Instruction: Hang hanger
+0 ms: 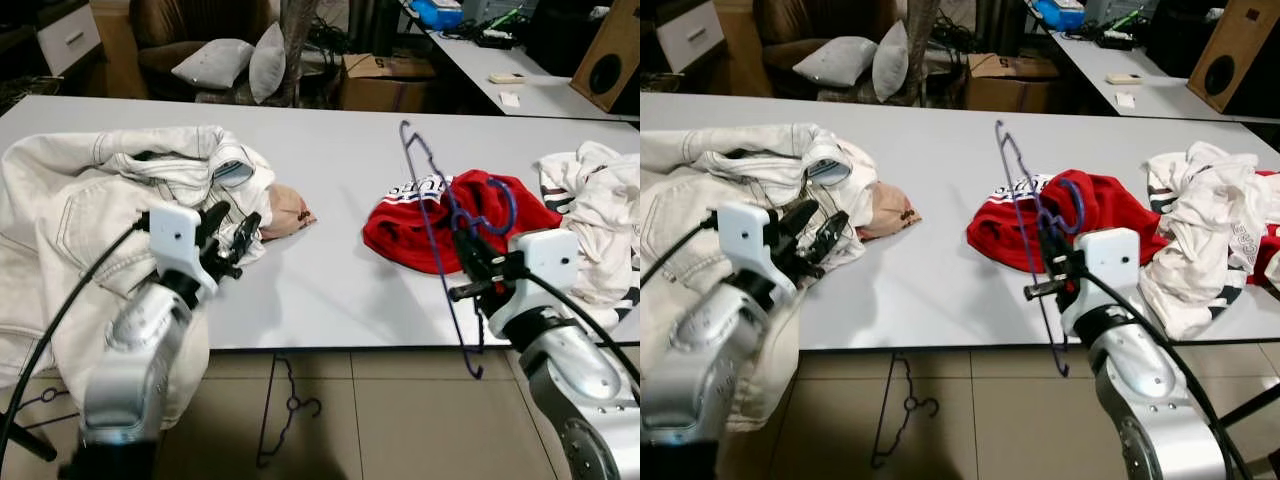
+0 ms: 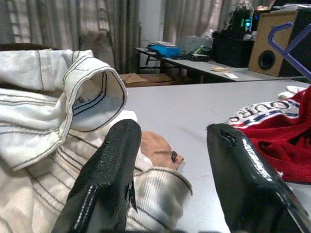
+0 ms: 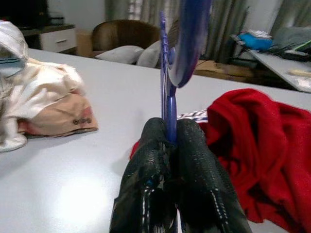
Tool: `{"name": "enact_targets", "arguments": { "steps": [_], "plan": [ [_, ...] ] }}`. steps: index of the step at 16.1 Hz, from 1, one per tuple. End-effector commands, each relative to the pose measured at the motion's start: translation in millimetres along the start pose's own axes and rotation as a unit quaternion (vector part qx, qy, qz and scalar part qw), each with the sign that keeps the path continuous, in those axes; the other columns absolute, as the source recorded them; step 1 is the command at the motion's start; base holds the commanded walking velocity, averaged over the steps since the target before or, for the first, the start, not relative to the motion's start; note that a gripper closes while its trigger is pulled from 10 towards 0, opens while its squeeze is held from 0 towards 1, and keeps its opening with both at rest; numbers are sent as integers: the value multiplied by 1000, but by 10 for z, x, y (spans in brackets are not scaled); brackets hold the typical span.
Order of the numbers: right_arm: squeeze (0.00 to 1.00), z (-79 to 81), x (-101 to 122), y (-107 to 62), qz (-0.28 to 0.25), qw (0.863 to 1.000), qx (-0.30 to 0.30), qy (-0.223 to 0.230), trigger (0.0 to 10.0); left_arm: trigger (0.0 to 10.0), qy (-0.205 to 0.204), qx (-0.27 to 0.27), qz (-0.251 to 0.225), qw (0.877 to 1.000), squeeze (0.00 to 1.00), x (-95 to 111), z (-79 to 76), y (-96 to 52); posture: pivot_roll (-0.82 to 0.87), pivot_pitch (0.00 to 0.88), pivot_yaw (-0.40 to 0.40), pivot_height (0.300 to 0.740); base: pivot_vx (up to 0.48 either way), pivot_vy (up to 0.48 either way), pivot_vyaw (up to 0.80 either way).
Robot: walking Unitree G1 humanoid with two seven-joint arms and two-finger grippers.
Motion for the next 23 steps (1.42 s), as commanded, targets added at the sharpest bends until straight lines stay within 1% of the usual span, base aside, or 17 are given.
{"name": "enact_targets", "arguments": {
  "steps": [1, 2, 4, 6, 10, 13, 14, 15, 17, 19, 20, 22, 23],
  "plan": [
    [0, -20, 41, -24, -13, 1000, -22, -17, 10000, 10000, 3, 3, 0, 1000, 0, 9, -77, -5, -102, 0, -55, 740, 0, 0, 0],
    [0, 28, 16, -21, -9, 1000, -2, -4, 10000, 10000, 4, 7, -2, 1000, 0, 8, -127, -16, -102, 0, -55, 740, 0, -300, 0],
    [0, 36, -22, -29, -4, 1000, -6, 1, 10000, 10000, 14, 9, 2, 1000, 0, -51, -191, -13, -103, 0, -59, 740, 0, -366, 0],
    [0, 21, -46, -29, -1, 1000, -13, 1, 10000, 10000, 26, 12, 10, 1000, 0, -104, -210, -14, -112, 0, -52, 740, 0, -386, 0],
    [0, -56, -51, -38, 0, 1000, -25, 0, 10000, 10000, 27, 13, 12, 999, 0, -121, -224, -2, -117, 0, -52, 740, 0, -384, 0],
    [0, -79, -40, -33, -2, 1000, -26, -3, 10000, 10000, 27, 12, 12, 999, 0, -129, -235, 3, -119, 0, -54, 740, 0, -384, 0],
    [0, -98, -45, -35, -1, 1000, -28, -1, 10000, 10000, 21, 12, 13, 1000, 0, -143, -242, 4, -119, 0, -53, 740, 0, 0, 0],
    [0, -138, -67, -40, 5, 1000, -31, -1, 10000, 10000, 17, 18, 26, 999, 0, -184, -233, 11, -123, 0, -50, 740, 0, 0, -800],
    [0, -223, -87, -56, 10, 999, -43, 3, 10000, 10000, 32, 23, 22, 999, 0, -178, -212, 27, -127, 0, -47, 740, 0, 0, -800],
    [0, -286, -121, -90, 17, 999, -51, 1, 10000, 10000, 30, 19, 23, 999, 0, -213, -201, 48, -136, 0, -47, 740, 0, 0, -800],
    [0, -289, -155, -98, 27, 999, -42, -3, 10000, 10000, 35, 23, 26, 999, 0, -234, -181, 68, -141, 0, -43, 740, 244, 0, -750],
    [0, -250, -173, -105, 34, 999, -19, -23, 10000, 10000, 21, 32, 34, 999, 0, -260, -155, 87, -145, 0, -40, 740, 291, 0, 0],
    [0, -234, -178, -112, 36, 999, -11, -26, 10000, 10000, 23, 44, 39, 998, 0, -276, -118, 100, -149, 0, -39, 740, 349, 0, 0]
  ]
}}
Point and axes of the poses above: a point about 5 cm out from each wrist's last joint towards the gripper, its own y axis pointing out of the wrist towards the gripper, its own x axis along the axis of the wrist's last joint, z = x × y, the point moved 3 cm from there along y, pointing out of the wrist towards the gripper, and after that the axes turned 1 degree about -y, right-handed, at the moved point
